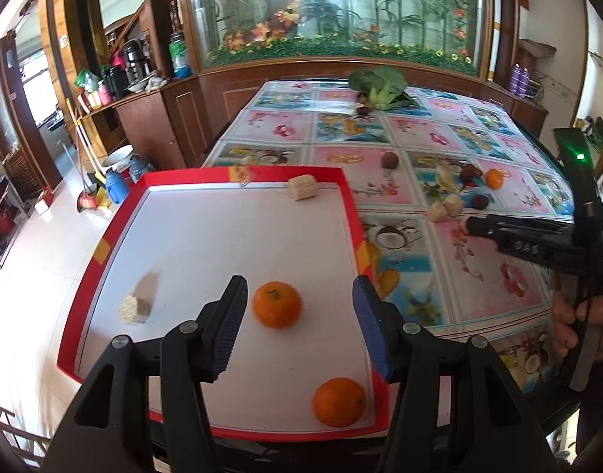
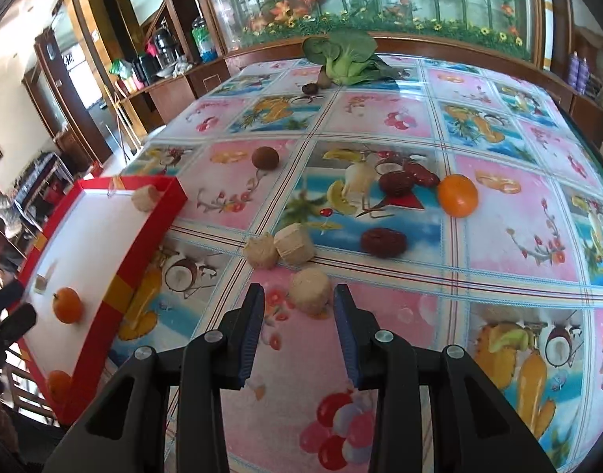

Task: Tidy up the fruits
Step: 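Grasp a pale cake cube with the left tool while the right tool grasps a round cake, then carry both cake pieces over the tray and open both tools to release, then grasp a round oat cake with the left tool while the right tool grasps a red date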

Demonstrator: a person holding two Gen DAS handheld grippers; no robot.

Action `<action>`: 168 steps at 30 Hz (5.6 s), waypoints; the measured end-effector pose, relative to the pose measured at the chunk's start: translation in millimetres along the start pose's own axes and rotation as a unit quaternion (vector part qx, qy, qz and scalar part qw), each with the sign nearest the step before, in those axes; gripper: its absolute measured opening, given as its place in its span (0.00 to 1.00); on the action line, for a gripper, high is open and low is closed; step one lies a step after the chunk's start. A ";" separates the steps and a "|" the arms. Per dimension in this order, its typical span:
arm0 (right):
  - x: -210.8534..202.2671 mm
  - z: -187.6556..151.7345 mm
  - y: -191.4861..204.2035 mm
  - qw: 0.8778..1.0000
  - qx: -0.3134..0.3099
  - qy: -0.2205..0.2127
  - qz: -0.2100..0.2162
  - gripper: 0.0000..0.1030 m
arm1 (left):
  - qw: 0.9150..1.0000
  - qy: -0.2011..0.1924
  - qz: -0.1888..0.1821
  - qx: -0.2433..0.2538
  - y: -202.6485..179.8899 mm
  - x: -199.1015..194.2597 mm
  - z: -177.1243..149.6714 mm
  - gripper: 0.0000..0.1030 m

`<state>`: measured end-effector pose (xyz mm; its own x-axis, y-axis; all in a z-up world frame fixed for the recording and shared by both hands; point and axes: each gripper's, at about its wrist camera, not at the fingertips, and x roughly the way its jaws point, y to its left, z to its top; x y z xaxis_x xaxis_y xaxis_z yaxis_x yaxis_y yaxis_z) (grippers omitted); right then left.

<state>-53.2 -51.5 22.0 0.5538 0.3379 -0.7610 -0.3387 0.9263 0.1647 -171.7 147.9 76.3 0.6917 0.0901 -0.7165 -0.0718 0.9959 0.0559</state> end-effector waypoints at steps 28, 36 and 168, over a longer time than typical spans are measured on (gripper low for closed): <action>-14.3 -15.1 -65.3 1.000 0.019 -0.005 -0.015 0.18 | 0.977 0.040 -0.147 0.150 -134.2 102.9 79.2 0.56; -12.8 -13.6 -67.5 1.000 0.023 -0.005 -0.003 0.19 | 0.967 0.088 -0.165 0.172 -153.4 142.2 81.1 0.39; 3.7 20.4 -66.5 0.998 0.043 -0.041 -0.003 0.17 | 0.988 0.092 -0.113 0.057 -122.5 124.2 60.7 0.23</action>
<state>-13.1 -108.5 21.0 0.6170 0.3418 -0.7088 -0.2707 0.9380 0.2167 -33.4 37.9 22.7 0.5370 -0.1278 -0.8338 0.1576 0.9862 -0.0497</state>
